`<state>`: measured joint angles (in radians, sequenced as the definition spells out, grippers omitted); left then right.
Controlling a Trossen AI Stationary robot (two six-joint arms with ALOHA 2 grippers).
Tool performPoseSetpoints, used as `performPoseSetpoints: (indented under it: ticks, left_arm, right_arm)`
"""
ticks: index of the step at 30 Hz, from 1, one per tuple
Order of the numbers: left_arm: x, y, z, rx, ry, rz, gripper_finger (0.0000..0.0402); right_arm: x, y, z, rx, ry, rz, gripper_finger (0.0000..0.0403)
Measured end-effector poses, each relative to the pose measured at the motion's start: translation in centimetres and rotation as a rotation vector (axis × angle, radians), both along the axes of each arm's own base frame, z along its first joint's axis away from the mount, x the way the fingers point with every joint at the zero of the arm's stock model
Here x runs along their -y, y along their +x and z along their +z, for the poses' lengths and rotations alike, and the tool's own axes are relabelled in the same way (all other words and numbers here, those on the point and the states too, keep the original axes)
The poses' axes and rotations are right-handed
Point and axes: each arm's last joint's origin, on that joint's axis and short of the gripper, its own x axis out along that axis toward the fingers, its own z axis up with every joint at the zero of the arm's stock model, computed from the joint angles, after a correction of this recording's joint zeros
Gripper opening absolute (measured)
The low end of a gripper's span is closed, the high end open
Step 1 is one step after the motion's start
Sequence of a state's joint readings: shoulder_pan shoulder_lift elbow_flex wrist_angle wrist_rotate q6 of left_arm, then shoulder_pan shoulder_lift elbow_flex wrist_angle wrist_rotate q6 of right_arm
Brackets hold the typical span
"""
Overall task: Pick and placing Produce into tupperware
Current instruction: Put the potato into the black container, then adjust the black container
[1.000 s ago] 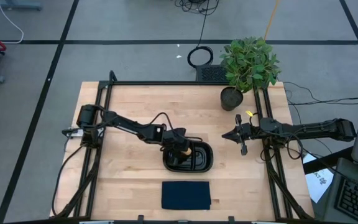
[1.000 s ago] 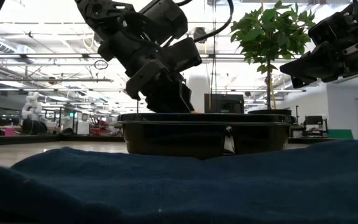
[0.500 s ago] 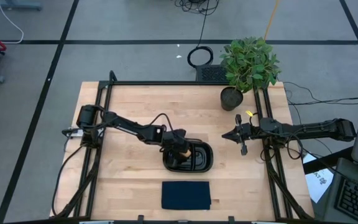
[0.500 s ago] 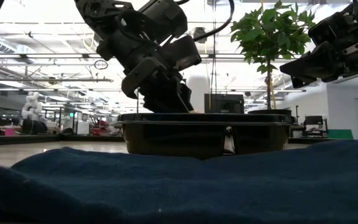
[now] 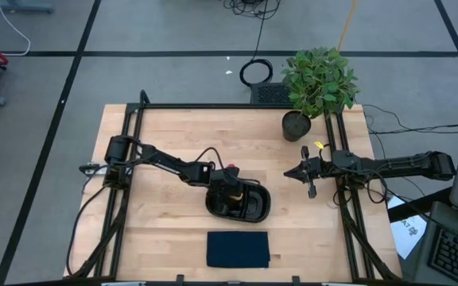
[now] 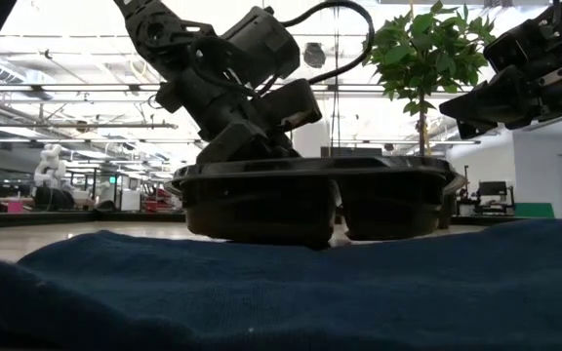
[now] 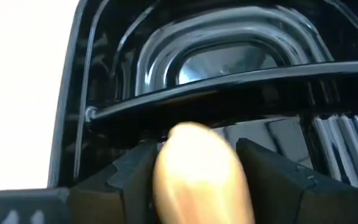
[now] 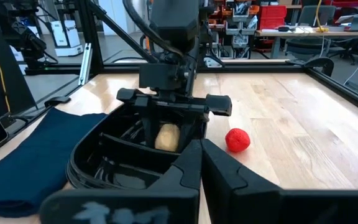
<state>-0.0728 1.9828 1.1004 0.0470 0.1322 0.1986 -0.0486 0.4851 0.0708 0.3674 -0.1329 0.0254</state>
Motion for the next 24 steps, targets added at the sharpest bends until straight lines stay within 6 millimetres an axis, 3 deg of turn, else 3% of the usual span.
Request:
performPoseSetpoints:
  ticks: [12,24]
  left_arm:
    - [0.4,0.1,0.2,0.016,0.013,-0.023,0.0282]
    - [2.5,1.3,2.7,-0.008,0.141,-0.079,0.0291]
  right_arm:
    - [0.0,0.0,0.0,0.001,-0.003,0.0,0.0]
    - [0.0,0.0,0.0,-0.002,-0.003,0.0,0.0]
